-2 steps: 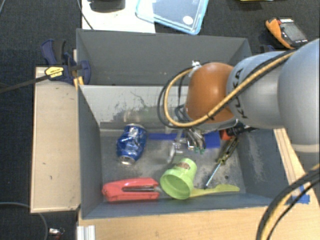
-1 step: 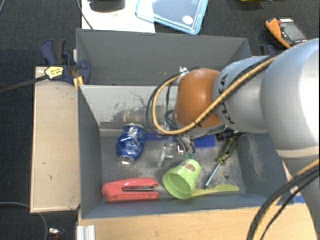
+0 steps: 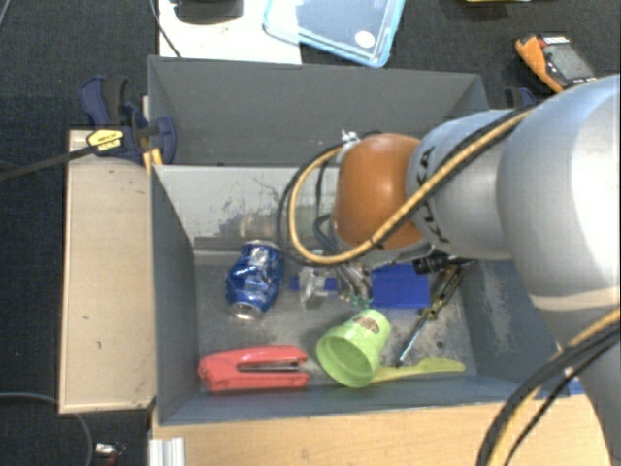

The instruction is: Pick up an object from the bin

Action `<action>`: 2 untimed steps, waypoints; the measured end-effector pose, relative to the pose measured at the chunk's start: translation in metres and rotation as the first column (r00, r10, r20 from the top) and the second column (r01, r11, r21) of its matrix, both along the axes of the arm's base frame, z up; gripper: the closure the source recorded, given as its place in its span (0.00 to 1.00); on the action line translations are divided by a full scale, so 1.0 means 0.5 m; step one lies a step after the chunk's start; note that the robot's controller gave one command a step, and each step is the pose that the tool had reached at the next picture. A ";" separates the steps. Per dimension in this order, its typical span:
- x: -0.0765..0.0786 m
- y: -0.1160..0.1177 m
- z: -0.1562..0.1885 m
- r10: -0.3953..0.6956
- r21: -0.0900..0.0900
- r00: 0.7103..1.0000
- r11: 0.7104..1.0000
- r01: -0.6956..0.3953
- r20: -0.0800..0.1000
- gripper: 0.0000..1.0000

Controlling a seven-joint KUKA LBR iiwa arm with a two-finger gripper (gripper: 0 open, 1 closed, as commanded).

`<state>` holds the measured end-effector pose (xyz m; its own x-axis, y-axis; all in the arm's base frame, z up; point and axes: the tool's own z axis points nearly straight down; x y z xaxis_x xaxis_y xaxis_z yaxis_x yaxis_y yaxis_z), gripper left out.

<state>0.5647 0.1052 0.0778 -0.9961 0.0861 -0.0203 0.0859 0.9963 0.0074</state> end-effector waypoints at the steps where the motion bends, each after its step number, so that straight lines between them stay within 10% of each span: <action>1: -0.003 -0.017 -0.003 -0.004 0.000 1.000 1.000 0.004 0.001 1.00; 2: -0.021 0.011 -0.008 -0.006 0.002 1.000 1.000 0.006 0.008 1.00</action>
Offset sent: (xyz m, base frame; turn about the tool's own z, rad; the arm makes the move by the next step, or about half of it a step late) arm -0.0132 0.0055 -0.0068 0.0045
